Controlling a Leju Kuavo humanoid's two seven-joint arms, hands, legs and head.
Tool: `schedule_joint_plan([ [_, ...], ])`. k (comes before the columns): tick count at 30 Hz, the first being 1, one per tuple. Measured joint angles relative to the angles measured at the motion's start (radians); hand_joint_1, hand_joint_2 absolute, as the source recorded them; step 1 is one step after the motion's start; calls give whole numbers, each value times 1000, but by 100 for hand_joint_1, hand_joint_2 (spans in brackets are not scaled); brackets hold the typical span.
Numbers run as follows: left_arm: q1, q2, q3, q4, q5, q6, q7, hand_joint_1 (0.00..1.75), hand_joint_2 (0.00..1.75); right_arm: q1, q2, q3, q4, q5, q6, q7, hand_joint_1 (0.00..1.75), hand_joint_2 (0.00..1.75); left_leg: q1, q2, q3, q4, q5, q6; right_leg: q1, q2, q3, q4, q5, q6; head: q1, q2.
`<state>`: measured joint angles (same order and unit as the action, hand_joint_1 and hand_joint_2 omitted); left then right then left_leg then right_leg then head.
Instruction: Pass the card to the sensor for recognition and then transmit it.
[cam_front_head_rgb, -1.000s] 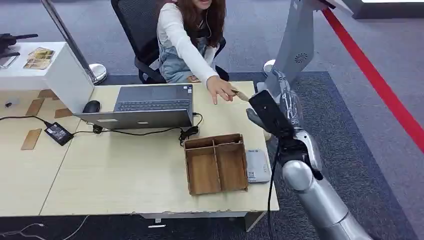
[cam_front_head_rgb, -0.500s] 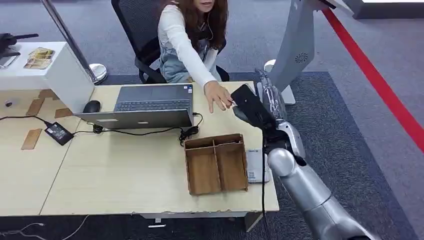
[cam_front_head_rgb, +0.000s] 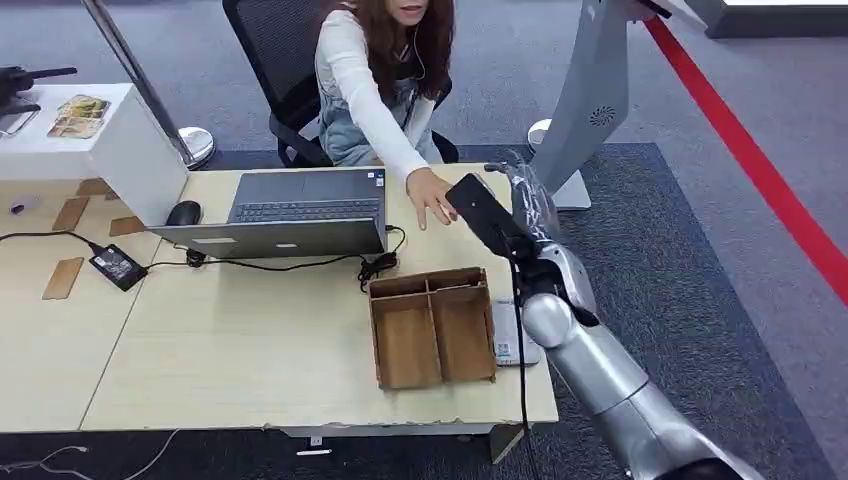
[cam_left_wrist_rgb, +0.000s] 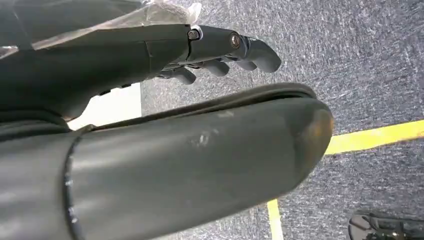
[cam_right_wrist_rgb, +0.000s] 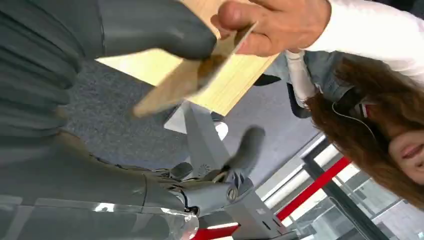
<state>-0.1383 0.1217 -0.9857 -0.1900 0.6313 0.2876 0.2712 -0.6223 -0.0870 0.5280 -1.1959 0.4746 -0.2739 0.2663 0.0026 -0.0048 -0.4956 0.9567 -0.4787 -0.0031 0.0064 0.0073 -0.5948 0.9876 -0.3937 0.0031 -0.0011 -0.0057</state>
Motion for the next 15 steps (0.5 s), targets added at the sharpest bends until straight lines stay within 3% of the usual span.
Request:
schedule_joint_plan([
  [15, 2, 0, 0, 0, 1, 3, -5, 0, 0, -1, -1, 16, 18, 14, 0, 11, 154, 175, 0, 0, 0, 0, 0, 0, 0, 0, 0, 0, 0, 0, 0, 0],
])
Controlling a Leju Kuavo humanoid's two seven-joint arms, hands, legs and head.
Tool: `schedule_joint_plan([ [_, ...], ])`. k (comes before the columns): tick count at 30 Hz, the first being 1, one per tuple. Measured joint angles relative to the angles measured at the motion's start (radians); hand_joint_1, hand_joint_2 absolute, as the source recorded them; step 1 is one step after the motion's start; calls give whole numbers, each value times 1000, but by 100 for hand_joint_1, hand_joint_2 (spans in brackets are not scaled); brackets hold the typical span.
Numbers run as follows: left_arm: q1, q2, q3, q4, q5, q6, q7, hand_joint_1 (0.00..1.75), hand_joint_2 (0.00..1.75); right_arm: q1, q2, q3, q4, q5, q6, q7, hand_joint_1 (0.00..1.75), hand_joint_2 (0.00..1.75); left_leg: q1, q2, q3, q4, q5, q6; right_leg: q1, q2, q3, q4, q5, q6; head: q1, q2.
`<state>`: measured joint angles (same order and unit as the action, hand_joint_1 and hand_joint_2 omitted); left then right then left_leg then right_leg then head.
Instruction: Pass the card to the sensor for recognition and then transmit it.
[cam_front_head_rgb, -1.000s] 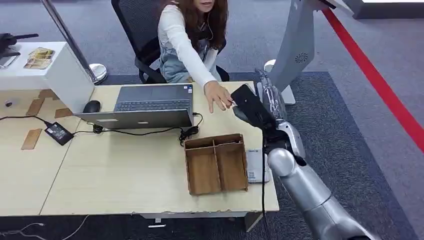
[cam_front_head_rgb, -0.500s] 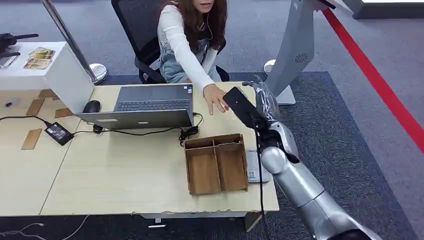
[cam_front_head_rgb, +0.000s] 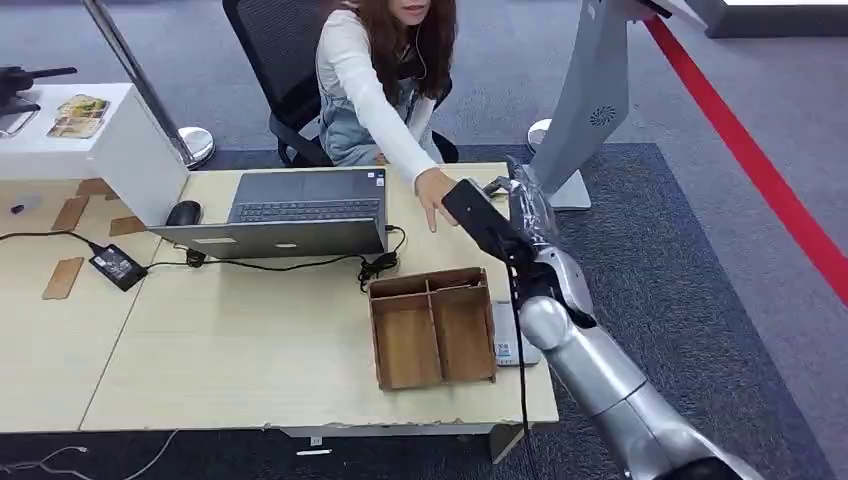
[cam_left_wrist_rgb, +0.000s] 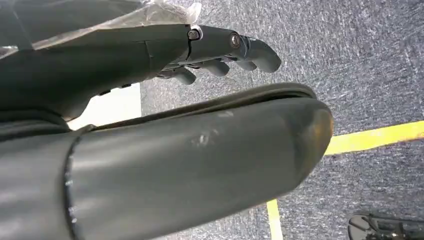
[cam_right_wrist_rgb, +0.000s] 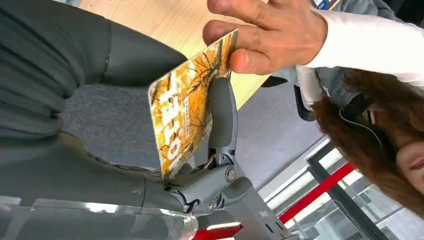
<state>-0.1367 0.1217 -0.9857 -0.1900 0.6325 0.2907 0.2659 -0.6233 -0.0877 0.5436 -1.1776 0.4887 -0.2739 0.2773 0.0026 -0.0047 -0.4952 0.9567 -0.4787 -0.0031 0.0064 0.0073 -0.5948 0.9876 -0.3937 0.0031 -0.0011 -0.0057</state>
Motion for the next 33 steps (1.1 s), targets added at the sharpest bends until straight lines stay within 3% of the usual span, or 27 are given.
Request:
schedule_joint_plan([
  [6, 0, 0, 0, 0, 1, 0, 0, 0, 0, -6, 0, 4, 6, 7, -1, 0, 164, 175, 0, 0, 0, 0, 0, 0, 0, 0, 0, 0, 0, 0, 0, 0],
  [11, 1, 0, 0, 0, 4, 0, 3, 0, 0, -22, -7, 9, 10, 14, -12, 7, 162, 175, 0, 0, 1, 0, 0, 0, 0, 0, 0, 0, 0, 0, 0, 0],
  [19, 9, 0, 0, 0, 13, 0, 8, 0, 0, -25, -94, -32, -162, 60, -8, 84, 161, 175, -1, 0, 1, 0, 0, 0, 0, 0, 0, 0, 0, 0, 0, 0],
  [28, 9, 0, 2, 0, 20, 1, 10, 0, 0, -9, -160, -54, -287, 92, 3, 113, 155, 175, -1, 0, 2, 0, 0, 0, 0, 1, 0, 0, 0, 0, 0, 0],
  [33, 11, -1, 4, 0, 34, 10, 22, 0, 0, 62, -227, -84, -354, 196, 73, 184, 162, 175, 0, 0, 2, 0, 0, 0, 0, 1, 1, 0, 0, 0, 0, 0],
])
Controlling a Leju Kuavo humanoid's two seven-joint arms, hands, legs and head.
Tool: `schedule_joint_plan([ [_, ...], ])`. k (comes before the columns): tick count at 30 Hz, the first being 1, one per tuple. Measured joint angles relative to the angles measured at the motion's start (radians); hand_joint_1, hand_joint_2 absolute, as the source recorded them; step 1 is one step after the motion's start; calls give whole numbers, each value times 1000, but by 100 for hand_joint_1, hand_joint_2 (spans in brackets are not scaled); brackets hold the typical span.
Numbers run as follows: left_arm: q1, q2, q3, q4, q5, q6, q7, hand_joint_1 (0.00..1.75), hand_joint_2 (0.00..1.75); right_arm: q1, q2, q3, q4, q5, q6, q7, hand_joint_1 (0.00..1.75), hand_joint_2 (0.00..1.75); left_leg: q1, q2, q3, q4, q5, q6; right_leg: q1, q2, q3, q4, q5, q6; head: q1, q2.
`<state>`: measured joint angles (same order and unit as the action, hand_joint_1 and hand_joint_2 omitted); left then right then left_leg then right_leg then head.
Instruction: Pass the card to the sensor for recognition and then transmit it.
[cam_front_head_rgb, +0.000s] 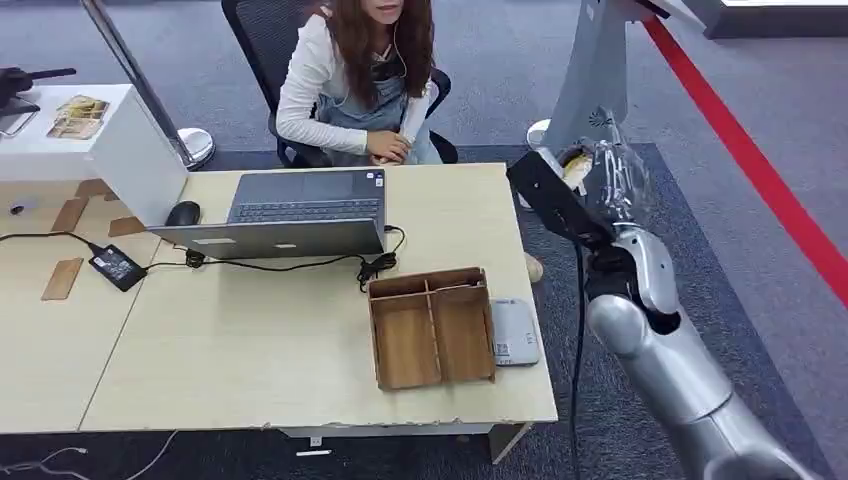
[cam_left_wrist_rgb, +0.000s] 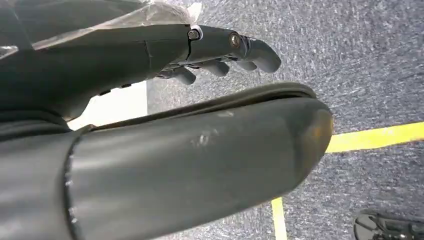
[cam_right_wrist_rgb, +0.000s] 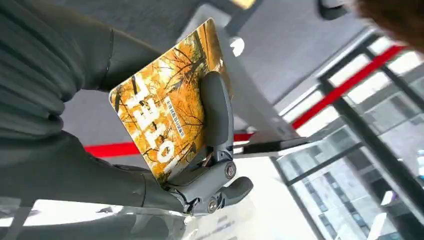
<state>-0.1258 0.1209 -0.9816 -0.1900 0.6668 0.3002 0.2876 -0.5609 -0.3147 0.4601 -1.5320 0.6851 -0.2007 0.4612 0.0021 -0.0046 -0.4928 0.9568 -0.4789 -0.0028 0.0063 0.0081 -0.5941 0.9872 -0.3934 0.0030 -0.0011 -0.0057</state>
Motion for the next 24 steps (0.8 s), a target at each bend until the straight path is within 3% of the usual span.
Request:
schedule_joint_plan([
  [4, 0, -2, 1, 0, 5, 3, 17, 0, 0, 107, -36, -23, -22, 64, 26, 7, 166, 175, 0, 0, -1, 0, -1, 1, 0, 0, 0, 0, -1, 1, 0, 0],
  [10, -2, -12, 2, 0, 9, 6, 16, 0, 0, 227, -37, -16, -11, 148, 45, 2, 169, 175, 0, 0, -2, 0, -1, 1, 0, 0, 0, 0, -1, 1, 0, 0],
  [24, -4, -26, 3, 0, 8, 8, 25, 0, 0, 303, 6, 21, 89, 189, 42, -17, 175, 175, 0, 0, -2, 0, -1, 1, 0, 0, 0, 0, -1, 1, 0, 0],
])
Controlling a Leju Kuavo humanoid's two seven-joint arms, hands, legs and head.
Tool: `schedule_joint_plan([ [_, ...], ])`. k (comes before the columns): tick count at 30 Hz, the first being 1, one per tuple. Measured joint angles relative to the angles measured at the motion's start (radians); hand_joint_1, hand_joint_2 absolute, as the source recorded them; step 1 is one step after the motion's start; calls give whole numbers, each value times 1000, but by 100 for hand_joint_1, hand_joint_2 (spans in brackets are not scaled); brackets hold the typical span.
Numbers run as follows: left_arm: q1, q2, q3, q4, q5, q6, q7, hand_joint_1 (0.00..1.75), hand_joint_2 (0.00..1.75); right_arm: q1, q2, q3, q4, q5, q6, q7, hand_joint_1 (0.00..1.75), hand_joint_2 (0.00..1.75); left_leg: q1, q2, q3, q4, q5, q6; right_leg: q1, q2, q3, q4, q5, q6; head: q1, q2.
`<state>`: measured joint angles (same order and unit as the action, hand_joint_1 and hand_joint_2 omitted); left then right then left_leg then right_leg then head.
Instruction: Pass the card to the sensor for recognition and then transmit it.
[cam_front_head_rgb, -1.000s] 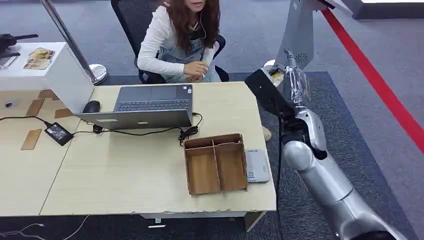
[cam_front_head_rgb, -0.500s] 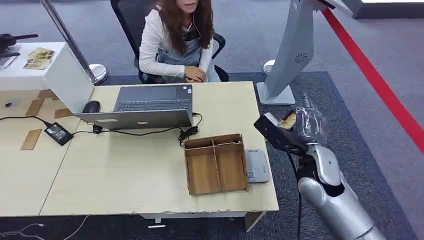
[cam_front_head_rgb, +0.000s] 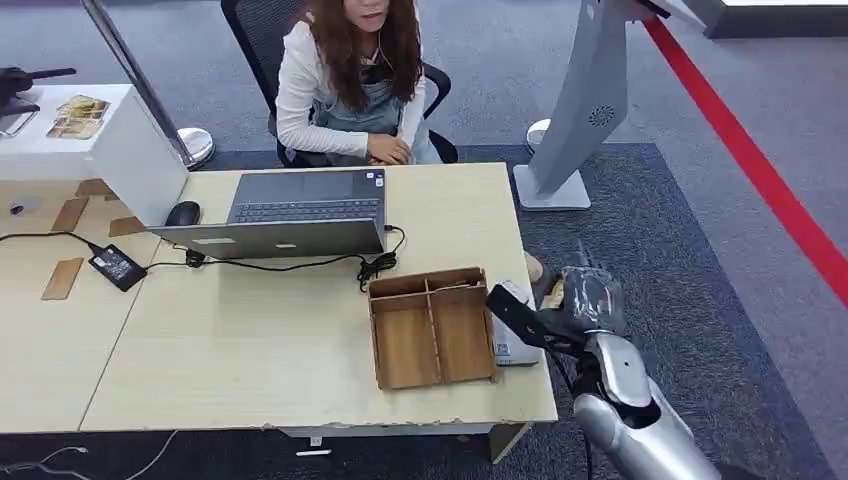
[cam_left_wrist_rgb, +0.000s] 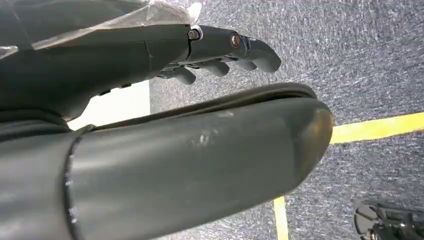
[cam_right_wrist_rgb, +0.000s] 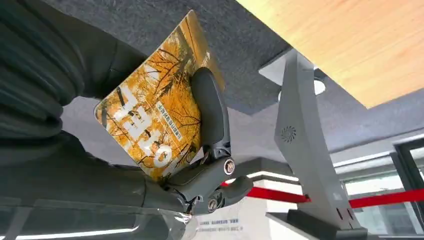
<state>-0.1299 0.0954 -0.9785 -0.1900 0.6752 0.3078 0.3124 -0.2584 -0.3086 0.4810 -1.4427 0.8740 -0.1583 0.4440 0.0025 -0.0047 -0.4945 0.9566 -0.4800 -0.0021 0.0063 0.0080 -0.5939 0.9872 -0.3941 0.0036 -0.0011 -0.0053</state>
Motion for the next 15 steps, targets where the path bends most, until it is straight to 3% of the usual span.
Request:
schedule_joint_plan([
  [15, -1, -8, 13, 0, 2, 1, -10, 0, 0, 21, 57, 27, 62, -43, 10, -23, 175, 175, 0, 0, 0, 0, 0, 0, 0, 0, 0, 0, 0, 0, 0, 0],
])
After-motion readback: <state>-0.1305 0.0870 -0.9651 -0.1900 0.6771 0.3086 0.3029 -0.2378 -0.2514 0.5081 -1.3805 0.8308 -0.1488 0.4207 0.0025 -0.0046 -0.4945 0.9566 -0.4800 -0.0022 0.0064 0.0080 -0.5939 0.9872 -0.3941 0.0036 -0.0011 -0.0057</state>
